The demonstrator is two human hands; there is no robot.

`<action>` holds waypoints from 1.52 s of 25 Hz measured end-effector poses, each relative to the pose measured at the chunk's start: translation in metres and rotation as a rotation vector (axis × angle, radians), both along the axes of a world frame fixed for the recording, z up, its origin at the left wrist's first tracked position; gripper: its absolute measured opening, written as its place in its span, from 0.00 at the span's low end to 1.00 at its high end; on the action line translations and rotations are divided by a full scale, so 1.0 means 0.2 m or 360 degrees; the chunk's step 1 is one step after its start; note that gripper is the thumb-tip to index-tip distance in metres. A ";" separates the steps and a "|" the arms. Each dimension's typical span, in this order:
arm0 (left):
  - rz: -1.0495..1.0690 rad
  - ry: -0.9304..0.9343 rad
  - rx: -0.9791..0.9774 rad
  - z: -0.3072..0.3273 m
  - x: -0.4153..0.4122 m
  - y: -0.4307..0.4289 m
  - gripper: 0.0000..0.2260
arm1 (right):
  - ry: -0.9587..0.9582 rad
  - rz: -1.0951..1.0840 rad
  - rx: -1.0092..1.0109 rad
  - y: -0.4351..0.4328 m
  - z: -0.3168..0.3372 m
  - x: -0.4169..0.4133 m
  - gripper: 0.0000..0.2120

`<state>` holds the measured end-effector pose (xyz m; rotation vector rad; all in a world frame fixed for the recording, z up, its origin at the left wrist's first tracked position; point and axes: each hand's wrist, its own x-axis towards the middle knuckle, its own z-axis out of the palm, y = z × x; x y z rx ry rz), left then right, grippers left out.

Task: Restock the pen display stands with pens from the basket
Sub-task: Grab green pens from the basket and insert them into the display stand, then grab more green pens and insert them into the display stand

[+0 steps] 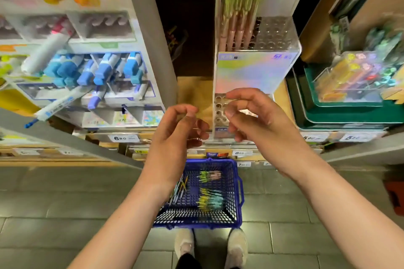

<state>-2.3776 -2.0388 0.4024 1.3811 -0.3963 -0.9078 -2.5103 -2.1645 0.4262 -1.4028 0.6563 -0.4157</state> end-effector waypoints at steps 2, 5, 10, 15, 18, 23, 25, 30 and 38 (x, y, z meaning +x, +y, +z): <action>0.0048 0.0082 0.0048 -0.15 -0.04 0.10 0.04 | 0.0079 0.0084 0.0017 0.08 -0.17 -0.04 0.12; 0.0054 0.0170 0.0146 -0.37 -0.08 0.22 0.08 | 0.0202 0.0105 0.0089 0.17 -0.41 -0.09 0.12; 0.0096 0.0391 0.0304 -0.90 -0.11 0.38 0.05 | 0.0436 0.0090 0.0173 0.37 -0.93 -0.14 0.12; 0.0116 0.0469 0.0437 -1.54 -0.16 0.49 0.07 | 0.0605 0.0023 0.0233 0.53 -1.59 -0.16 0.12; 0.0100 0.0510 0.0516 -1.95 -0.17 0.53 0.05 | 0.0747 0.0073 0.0152 0.57 -2.02 -0.19 0.13; 0.0066 0.0581 0.0622 -2.62 -0.14 0.48 0.04 | 0.1017 0.0309 -0.0073 0.48 -2.65 -0.22 0.13; -0.0068 0.0497 0.0732 -2.90 -0.11 0.43 0.03 | 0.1102 0.0489 -0.0207 0.42 -2.88 -0.19 0.14; -0.0518 0.0204 0.1051 -3.38 0.02 0.34 0.06 | 0.1358 0.1063 -0.0763 0.30 -3.31 -0.01 0.20; -0.0618 0.0181 0.1259 -3.56 0.13 0.37 0.08 | 0.2008 0.1453 -0.1587 0.30 -3.82 0.22 0.15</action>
